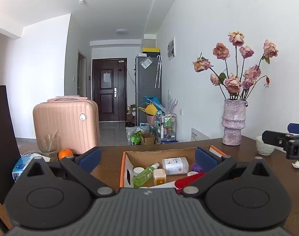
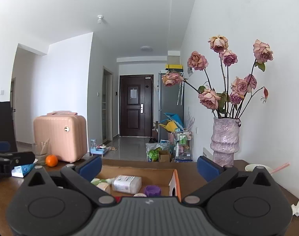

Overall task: Organize rigid objects
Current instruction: 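Lift both open grippers away from the red box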

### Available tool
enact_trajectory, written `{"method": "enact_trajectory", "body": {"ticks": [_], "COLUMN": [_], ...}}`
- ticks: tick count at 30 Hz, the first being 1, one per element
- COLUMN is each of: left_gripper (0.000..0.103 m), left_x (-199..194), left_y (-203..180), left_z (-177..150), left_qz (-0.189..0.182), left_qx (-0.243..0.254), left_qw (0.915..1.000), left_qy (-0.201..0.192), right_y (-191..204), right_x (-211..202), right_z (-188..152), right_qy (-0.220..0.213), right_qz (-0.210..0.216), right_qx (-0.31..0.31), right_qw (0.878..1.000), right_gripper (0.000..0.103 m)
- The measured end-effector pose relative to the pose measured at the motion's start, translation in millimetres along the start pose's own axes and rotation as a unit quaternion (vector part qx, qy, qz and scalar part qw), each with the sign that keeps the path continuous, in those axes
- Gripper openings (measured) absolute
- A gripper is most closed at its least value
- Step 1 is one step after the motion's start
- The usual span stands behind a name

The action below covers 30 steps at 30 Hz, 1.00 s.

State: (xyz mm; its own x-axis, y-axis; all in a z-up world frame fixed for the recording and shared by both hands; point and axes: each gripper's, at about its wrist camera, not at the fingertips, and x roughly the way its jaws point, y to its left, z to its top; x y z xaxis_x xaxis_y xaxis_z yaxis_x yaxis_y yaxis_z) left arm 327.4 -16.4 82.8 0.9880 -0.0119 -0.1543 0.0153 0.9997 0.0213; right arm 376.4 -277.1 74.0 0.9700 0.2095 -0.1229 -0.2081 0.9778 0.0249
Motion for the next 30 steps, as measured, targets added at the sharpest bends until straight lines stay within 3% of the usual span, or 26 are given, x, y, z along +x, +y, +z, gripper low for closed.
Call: {"method": "enact_trajectory", "body": {"ticks": [9, 18, 24, 28, 30], "left_gripper": [0.103, 0.103, 0.103, 0.103, 0.103], "left_x": [-61.4, -150.3, -224.0, -262.1, -280.9], "left_y": [5.8, 16.9, 38.1, 43.3, 42.7], "left_z": [-5.9, -54.0, -93.6, -118.2, -131.5], "left_qz": [-0.006, -0.004, 0.034, 0.076, 0.072], "left_qx": [-0.004, -0.003, -0.024, -0.024, -0.030], "left_qw": [0.9997, 1.0000, 0.9991, 0.9968, 0.9970], "left_qy": [-0.025, -0.005, -0.002, -0.001, 0.004], "right_y": [9.6, 28.4, 46.3, 61.5, 66.6], "right_x": [-57.0, -145.4, -210.0, -248.0, -265.9], "right_z": [-5.6, -44.8, -76.0, -107.4, -125.3], "right_qy": [0.003, 0.015, 0.023, 0.003, 0.009], "right_qz": [0.004, 0.020, 0.038, 0.018, 0.014], "right_qx": [0.008, 0.018, 0.010, 0.016, 0.034], "right_qw": [1.000, 1.000, 0.999, 1.000, 0.999], "right_gripper": [0.103, 0.103, 0.103, 0.103, 0.103]}}
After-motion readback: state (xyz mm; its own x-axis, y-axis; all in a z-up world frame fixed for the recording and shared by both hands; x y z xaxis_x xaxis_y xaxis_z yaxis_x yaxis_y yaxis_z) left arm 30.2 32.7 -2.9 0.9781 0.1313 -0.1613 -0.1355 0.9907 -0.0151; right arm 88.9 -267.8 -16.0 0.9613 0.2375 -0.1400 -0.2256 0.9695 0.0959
